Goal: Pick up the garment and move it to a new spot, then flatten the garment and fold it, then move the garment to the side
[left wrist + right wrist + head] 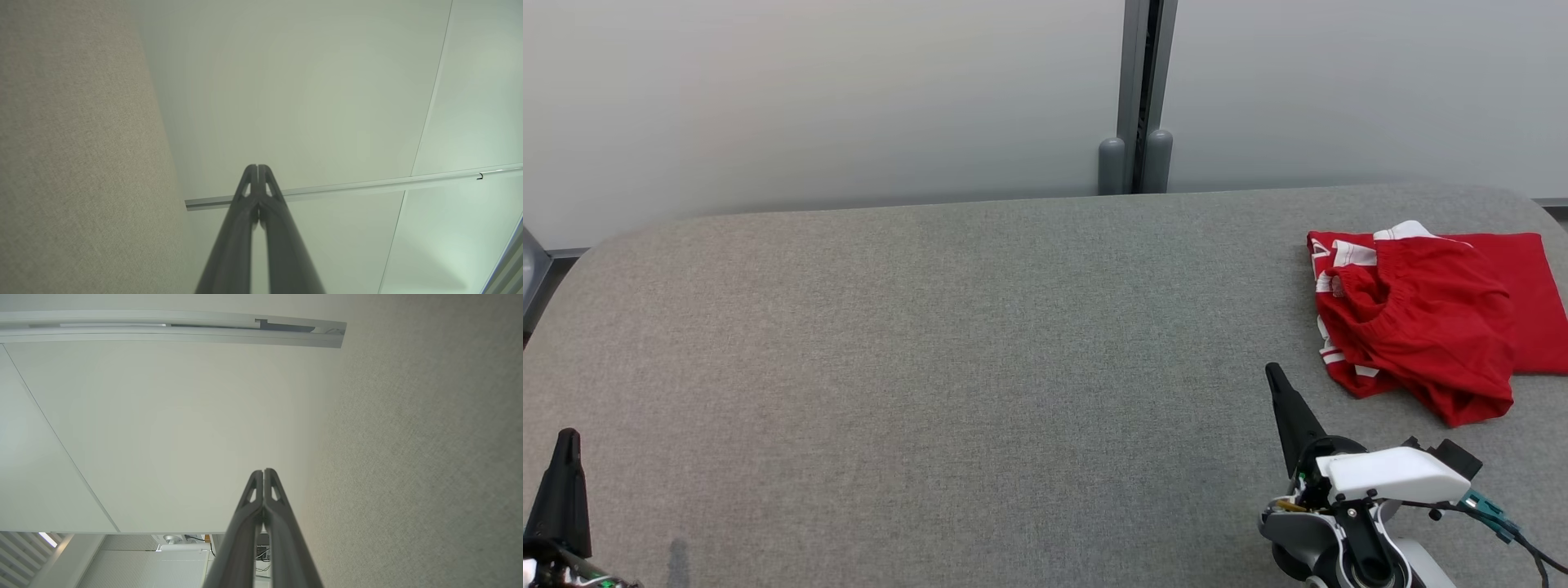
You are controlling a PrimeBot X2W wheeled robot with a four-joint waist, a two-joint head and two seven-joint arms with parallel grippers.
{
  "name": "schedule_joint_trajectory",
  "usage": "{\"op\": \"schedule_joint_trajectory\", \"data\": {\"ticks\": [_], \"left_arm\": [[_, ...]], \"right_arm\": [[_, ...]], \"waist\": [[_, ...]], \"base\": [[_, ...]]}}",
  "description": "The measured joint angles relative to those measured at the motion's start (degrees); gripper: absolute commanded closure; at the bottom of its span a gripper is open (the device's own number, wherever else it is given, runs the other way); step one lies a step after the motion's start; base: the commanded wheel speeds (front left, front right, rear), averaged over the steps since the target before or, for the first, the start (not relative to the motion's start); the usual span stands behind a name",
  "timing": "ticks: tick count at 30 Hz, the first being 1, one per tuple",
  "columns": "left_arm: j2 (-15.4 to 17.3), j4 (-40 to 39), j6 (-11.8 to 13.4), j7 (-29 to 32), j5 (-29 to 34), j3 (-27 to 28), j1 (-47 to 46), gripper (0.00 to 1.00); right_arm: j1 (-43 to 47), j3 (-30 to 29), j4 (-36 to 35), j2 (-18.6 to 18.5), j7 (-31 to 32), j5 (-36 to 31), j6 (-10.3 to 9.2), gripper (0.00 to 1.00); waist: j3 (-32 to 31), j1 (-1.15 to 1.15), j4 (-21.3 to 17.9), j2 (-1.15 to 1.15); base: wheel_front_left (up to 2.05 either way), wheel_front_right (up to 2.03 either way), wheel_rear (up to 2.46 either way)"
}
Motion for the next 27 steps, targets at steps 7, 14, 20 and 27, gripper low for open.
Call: {"op": "schedule_joint_trajectory", "data": {"ticks": [7,14,20,27], "left_arm": [[0.0,0.0,0.0,0.0,0.0,0.0,0.0,1.0],[0.0,0.0,0.0,0.0,0.0,0.0,0.0,1.0],[0.0,0.0,0.0,0.0,0.0,0.0,0.0,1.0],[0.0,0.0,0.0,0.2,0.0,0.1,0.0,1.0]], "right_arm": [[0.0,0.0,0.0,0.0,0.0,0.0,0.0,1.0],[0.0,0.0,0.0,0.0,0.0,0.0,0.0,1.0],[0.0,0.0,0.0,0.0,0.0,0.0,0.0,1.0],[0.0,0.0,0.0,0.0,0.0,0.0,0.0,1.0]], "waist": [[0.0,0.0,0.0,0.0],[0.0,0.0,0.0,0.0],[0.0,0.0,0.0,0.0],[0.0,0.0,0.0,0.0]], "base": [[0.0,0.0,0.0],[0.0,0.0,0.0],[0.0,0.0,0.0],[0.0,0.0,0.0]]}}
